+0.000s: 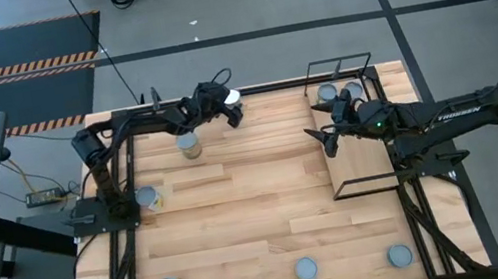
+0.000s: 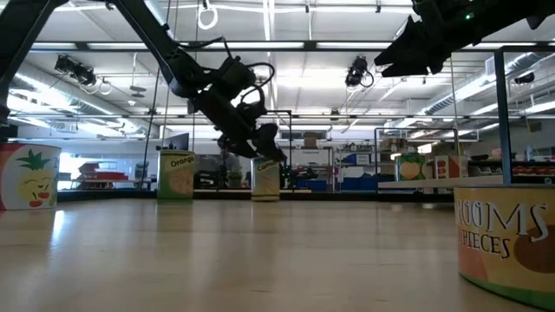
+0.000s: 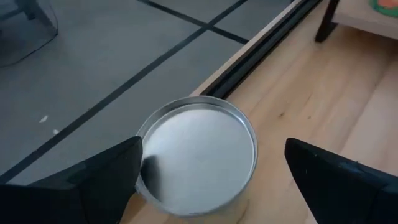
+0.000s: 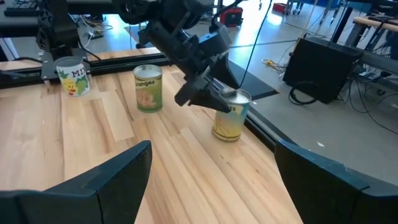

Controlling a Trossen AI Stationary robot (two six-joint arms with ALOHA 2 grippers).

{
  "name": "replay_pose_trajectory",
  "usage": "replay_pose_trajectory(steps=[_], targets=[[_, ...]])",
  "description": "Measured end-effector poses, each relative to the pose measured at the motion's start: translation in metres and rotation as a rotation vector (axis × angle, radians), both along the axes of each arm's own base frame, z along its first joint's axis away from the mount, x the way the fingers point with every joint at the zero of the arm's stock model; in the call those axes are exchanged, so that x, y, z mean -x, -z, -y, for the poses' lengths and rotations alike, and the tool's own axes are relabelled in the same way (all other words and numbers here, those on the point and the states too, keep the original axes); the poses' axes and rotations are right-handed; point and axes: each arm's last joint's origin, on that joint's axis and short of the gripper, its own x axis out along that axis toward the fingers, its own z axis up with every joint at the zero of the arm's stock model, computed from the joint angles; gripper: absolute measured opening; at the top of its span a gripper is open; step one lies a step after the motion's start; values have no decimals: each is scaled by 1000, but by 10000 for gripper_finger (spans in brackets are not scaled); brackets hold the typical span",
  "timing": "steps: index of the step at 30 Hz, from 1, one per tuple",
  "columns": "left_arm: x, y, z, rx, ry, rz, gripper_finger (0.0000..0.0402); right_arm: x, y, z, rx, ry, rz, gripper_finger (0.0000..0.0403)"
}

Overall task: Pick and place cans onto a shelf
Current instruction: Put the canned carrots on the shelf

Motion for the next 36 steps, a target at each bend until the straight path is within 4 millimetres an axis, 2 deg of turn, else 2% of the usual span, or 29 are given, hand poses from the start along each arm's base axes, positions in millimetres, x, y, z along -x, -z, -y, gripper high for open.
replay_pose_trajectory(steps=[8,13,19,23,26,30,33,36], targets=[[-2,9,-2,21,6,11,400,0,0,0,-13,1,10,348],[-3,12,-1,26,12,3,384,0,0,0,-17,0,12,348],[-6,9,5,17,29,7,378,0,0,0,-18,-1,11,348],[-5,-2,11,-2,45,-10,378,0,0,0,-18,-2,7,348],[6,-23,17,-4,105,-68,378,0,1,0,-22,-10,-7,348],[34,-54,20,-4,249,-161,378,1,3,-1,-24,-15,-19,348],[53,-58,18,8,345,-281,378,0,2,-1,-24,-16,-13,348],[59,-59,10,61,343,-354,378,0,2,0,-23,-15,-7,348]])
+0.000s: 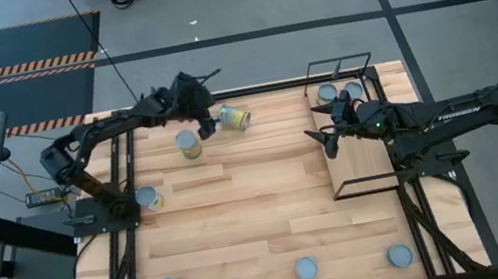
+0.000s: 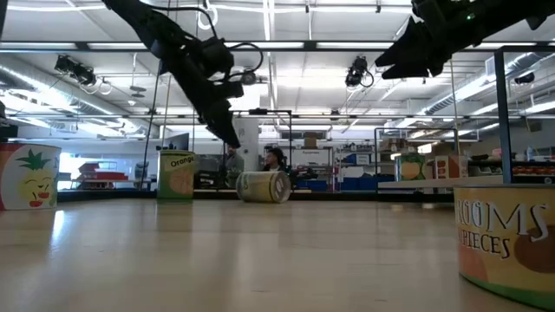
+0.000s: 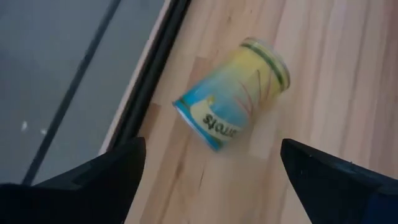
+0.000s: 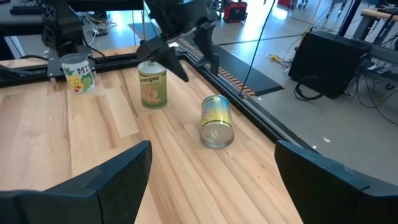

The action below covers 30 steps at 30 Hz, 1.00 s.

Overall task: Pick and place cans onto a shelf
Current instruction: Put the canned carrots on the shelf

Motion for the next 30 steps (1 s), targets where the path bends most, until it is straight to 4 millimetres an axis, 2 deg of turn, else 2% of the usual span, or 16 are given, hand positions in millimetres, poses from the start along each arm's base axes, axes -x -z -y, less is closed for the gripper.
replay_pose_trajectory(steps=[6,9,12,16,20,30], targets=[[-24,-25,-21,-52,109,-64,378,-1,-3,0,-15,5,39,348],[-37,-27,-29,-44,198,-163,378,-1,-3,0,-20,8,46,348],[-50,-19,-38,-4,247,-259,378,-1,-3,0,-20,9,45,348],[-71,-1,-47,-63,323,-374,378,-2,-2,1,-21,10,38,348],[-86,17,-44,-65,396,-453,378,-5,2,1,-22,10,13,348],[-89,43,-23,-19,424,-566,378,-14,11,1,-7,-3,-54,348]])
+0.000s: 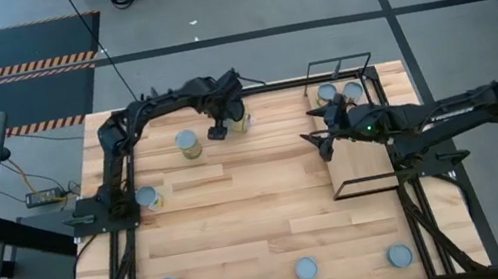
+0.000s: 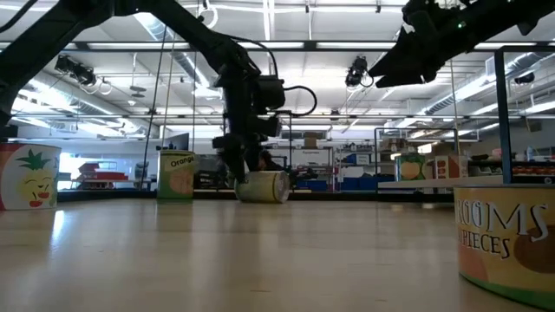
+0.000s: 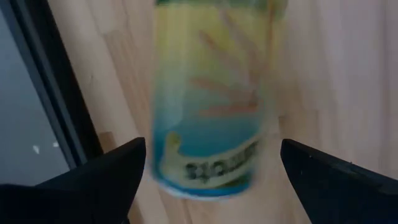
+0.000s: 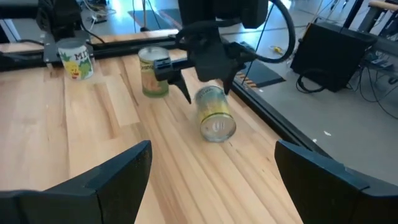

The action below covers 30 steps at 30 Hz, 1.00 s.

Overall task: Pick and place cans onto a shelf
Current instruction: Put the canned carrots on the shelf

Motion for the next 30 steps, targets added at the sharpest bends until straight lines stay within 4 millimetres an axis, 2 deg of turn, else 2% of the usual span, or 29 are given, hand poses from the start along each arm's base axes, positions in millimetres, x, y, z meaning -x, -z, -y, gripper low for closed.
replay_pose_trajectory(steps=[5,15,20,30], targets=[[4,15,1,-17,-38,-3,378,-4,4,0,-5,1,-20,348],[-4,38,27,74,-209,88,378,-5,4,0,-7,2,-15,348],[-9,39,38,138,-253,127,378,-5,4,0,-22,7,-7,348],[-26,39,80,73,-54,66,372,-5,5,0,-22,6,-13,348]])
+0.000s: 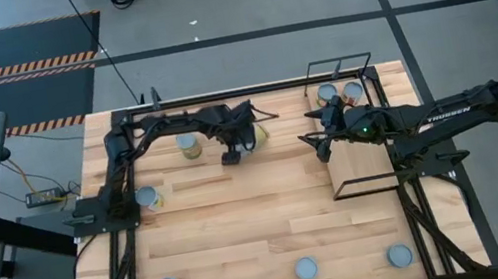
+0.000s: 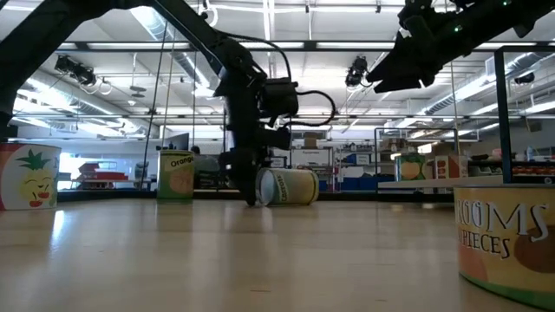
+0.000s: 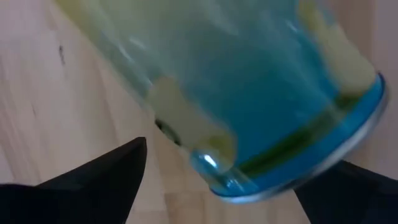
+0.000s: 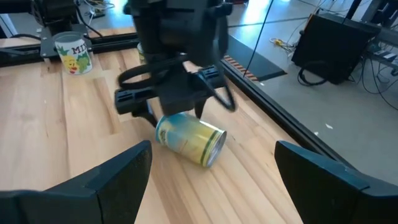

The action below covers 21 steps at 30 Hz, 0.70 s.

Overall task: Pick and place cans onto a shelf
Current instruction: Put the canned carrots on the shelf

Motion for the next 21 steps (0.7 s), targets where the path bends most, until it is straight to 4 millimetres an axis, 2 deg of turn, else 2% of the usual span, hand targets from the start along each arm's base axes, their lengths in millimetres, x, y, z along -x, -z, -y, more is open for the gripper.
replay_pose_trajectory(steps=[4,14,21], targets=[[-5,0,16,11,-63,9,340,0,0,0,1,0,-2,348],[-14,0,38,120,-279,80,212,0,1,0,1,0,-10,348],[-28,-4,48,138,-330,218,164,0,1,0,-2,1,-8,348]])
